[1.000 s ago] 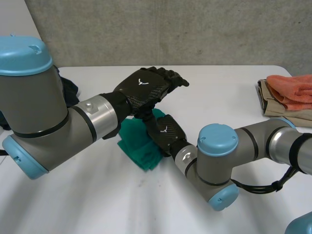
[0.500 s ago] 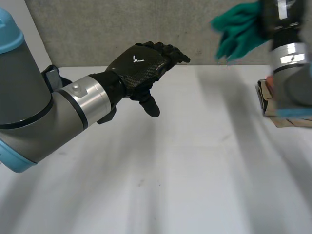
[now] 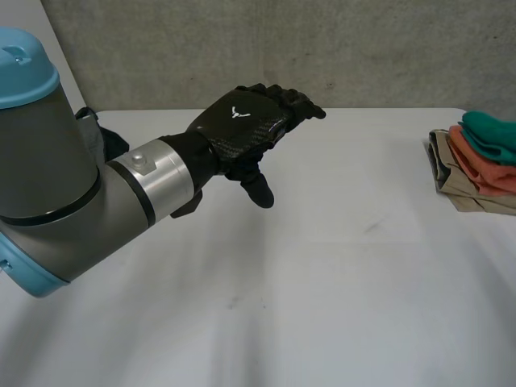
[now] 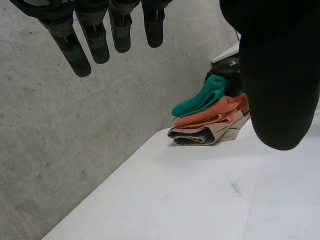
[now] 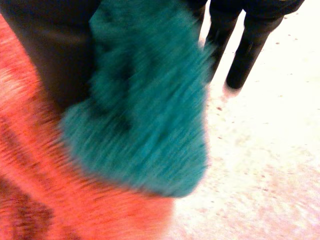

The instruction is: Fold the laundry.

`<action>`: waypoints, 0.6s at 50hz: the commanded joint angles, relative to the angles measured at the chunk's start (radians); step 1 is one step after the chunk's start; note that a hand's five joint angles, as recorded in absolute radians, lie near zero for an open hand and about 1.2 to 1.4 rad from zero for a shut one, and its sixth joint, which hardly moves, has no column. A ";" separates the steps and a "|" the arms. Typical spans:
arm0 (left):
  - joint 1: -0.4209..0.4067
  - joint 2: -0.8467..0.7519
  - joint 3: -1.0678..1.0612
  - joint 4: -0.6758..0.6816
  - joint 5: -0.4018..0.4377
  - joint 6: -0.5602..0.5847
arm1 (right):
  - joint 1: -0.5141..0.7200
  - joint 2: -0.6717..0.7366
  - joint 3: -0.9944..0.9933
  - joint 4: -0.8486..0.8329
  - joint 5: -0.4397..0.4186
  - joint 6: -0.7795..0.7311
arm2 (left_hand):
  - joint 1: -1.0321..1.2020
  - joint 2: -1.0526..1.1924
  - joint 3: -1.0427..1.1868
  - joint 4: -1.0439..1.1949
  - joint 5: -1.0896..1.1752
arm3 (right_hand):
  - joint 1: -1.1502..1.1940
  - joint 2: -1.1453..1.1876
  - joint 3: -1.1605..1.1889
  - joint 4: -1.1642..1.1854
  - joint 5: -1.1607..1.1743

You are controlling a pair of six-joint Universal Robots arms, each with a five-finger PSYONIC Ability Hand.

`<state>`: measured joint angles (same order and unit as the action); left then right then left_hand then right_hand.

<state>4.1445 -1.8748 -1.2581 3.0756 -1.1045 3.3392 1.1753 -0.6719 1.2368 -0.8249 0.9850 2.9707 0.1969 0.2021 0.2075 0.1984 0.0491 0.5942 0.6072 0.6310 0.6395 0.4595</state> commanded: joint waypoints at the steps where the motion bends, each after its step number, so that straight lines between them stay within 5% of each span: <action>1: -0.017 0.014 0.000 -0.002 0.000 -0.001 | -0.031 -0.271 0.128 0.128 0.000 0.001 | -0.010 -0.015 -0.020 -0.011 -0.037 | -0.420 -0.433 -0.456 -0.465 -0.459; 9: -0.052 0.032 0.000 -0.002 0.002 -0.003 | -0.031 -0.396 0.093 0.400 0.049 -0.033 | -0.010 -0.015 -0.020 -0.011 -0.037 | -0.420 -0.433 -0.456 -0.465 -0.459; 17: -0.058 0.095 0.006 0.008 0.008 -0.027 | -0.008 -0.557 -0.010 0.606 0.296 -0.173 | -0.016 -0.021 -0.026 -0.017 -0.042 | -0.420 -0.433 -0.456 -0.465 -0.459; 25: -0.024 0.190 0.006 0.118 -0.020 -0.102 | 0.377 -0.699 0.070 0.448 0.347 -0.182 | -0.016 -0.021 -0.026 -0.017 -0.042 | -0.420 -0.433 -0.456 -0.465 -0.459; 30: 0.120 0.229 -0.001 0.155 -0.116 -0.113 | 0.643 -0.716 0.266 0.252 0.282 -0.208 | -0.010 -0.015 -0.020 -0.011 -0.037 | -0.420 -0.433 -0.456 -0.465 -0.459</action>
<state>4.1284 -1.6952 -1.2510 3.1744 -1.1298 3.2479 1.4984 -1.3549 1.2937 -0.3463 1.3368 2.7829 0.1969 0.2021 0.2075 0.1984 0.0491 0.2311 0.2124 0.2144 0.2156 0.0469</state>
